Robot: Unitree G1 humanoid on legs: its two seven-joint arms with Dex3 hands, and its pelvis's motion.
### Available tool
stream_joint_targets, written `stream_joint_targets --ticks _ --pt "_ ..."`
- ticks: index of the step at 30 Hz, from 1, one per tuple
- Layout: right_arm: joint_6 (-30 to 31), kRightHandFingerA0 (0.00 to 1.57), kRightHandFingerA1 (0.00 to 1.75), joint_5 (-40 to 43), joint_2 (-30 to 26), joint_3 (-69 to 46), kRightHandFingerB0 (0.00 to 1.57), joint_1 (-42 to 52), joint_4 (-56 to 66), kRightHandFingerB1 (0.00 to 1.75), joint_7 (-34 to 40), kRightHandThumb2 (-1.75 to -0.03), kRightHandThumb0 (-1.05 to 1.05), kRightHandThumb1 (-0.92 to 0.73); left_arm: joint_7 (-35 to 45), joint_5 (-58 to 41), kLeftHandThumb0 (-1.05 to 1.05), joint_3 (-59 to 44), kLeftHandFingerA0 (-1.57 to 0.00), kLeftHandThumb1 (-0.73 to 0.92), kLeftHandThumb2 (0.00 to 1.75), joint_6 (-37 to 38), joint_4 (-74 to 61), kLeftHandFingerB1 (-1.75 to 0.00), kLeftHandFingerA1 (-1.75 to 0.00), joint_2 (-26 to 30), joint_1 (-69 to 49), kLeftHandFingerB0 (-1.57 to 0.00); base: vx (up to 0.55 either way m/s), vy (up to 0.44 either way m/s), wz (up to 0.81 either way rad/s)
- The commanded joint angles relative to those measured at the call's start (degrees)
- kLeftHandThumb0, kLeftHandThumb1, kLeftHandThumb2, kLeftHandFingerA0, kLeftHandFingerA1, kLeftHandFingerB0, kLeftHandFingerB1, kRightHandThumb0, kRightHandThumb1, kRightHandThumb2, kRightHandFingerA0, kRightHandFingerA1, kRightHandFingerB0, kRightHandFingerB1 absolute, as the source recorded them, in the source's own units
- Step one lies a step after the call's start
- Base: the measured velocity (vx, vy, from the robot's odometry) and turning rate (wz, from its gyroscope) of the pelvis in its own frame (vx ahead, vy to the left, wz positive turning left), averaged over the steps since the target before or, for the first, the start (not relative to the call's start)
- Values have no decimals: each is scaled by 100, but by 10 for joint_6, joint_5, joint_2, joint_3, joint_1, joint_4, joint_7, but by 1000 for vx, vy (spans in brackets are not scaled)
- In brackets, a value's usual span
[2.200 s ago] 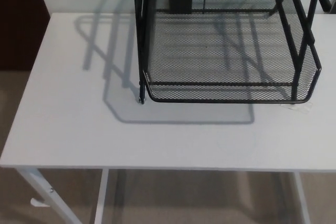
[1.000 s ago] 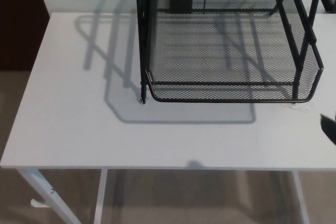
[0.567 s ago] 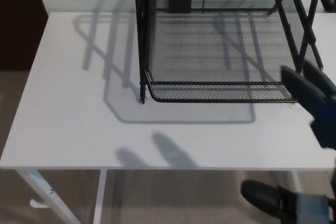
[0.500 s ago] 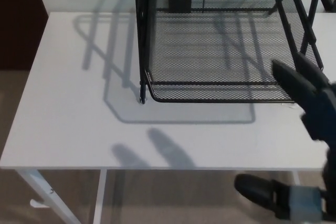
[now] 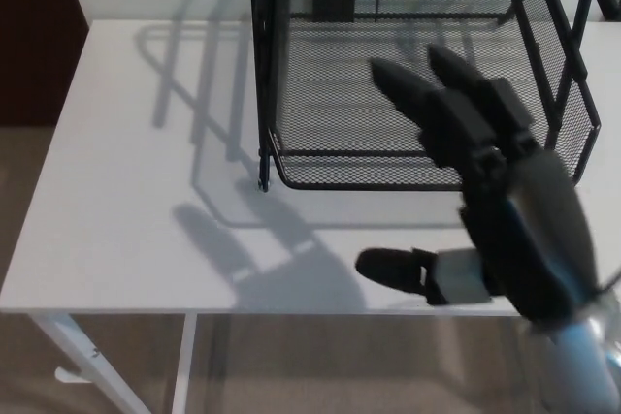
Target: The robot walks towards a file tray kept in the middle of a desk and uses its right hand to grab a tray and pulls it out towards itself
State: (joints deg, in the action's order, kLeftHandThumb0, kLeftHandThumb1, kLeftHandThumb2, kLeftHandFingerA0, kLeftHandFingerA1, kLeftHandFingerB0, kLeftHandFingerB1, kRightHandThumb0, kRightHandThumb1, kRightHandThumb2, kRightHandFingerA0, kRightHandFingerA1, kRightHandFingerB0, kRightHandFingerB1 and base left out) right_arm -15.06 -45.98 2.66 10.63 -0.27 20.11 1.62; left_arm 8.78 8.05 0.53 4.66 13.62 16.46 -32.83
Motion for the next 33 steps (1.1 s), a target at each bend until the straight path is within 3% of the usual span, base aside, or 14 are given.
stream_joint_targets --ticks 1,2,3,6,7,12,13,14,20,25,32,33 --pt "262 4 39 -347 -11 106 19 -199 -300 30 93 -52 -64 -36 26 41 -46 6 -45 67 59 13 -27 -36 -41 69 -16 -34 0 0 0" --pt "269 6 38 -342 -11 109 16 -204 -311 33 93 -61 -68 -31 27 39 -46 6 -46 66 59 12 -27 -36 -41 69 -15 -34 0 0 0" --pt "277 5 38 -345 -11 113 17 -207 -318 29 89 -52 -65 -36 27 40 -46 7 -47 66 60 11 -27 -36 -42 70 -14 -35 0 0 0" --pt "295 1 38 -341 -8 125 13 -217 -338 28 70 -51 -64 -35 28 46 -47 12 -46 67 60 10 -30 -36 -41 76 -16 -33 0 0 0" --pt "298 6 32 -335 -7 128 15 -221 -344 30 73 -59 -65 -29 28 46 -47 12 -46 67 60 13 -31 -36 -41 78 -17 -34 0 0 0" --pt "319 2 39 -327 -6 144 11 -242 -379 30 98 -52 -59 -38 26 50 -48 18 -45 67 60 12 -33 -36 -41 85 -18 -34 0 0 0" --pt "324 5 30 -330 -7 148 9 -246 -382 31 97 -64 -63 -33 25 50 -47 19 -45 67 60 13 -32 -36 -41 85 -18 -34 0 0 0" --pt "326 1 38 -329 -7 150 13 -247 -382 29 97 -53 -59 -42 24 48 -47 19 -46 66 60 19 -27 -37 -42 85 -17 -34 0 0 0" --pt "355 0 38 -335 -3 166 13 -249 -374 28 74 -52 -63 -37 25 51 -50 27 -45 67 60 16 -32 -36 -41 96 -18 -34 0 0 0" --pt "370 4 37 -333 -2 177 15 -244 -380 28 90 -51 -57 -35 22 53 -48 32 -46 68 60 12 -33 -36 -41 101 -18 -34 0 0 0" --pt "394 6 38 -350 -2 202 16 -225 -374 29 106 -52 -68 -34 17 58 -49 41 -46 67 60 18 -20 -36 -41 104 -15 -34 0 0 0" --pt "397 3 40 -352 -1 206 7 -222 -374 39 110 -73 -51 -28 17 56 -49 41 -47 67 60 20 -20 -36 -41 105 -16 -35 0 0 0"
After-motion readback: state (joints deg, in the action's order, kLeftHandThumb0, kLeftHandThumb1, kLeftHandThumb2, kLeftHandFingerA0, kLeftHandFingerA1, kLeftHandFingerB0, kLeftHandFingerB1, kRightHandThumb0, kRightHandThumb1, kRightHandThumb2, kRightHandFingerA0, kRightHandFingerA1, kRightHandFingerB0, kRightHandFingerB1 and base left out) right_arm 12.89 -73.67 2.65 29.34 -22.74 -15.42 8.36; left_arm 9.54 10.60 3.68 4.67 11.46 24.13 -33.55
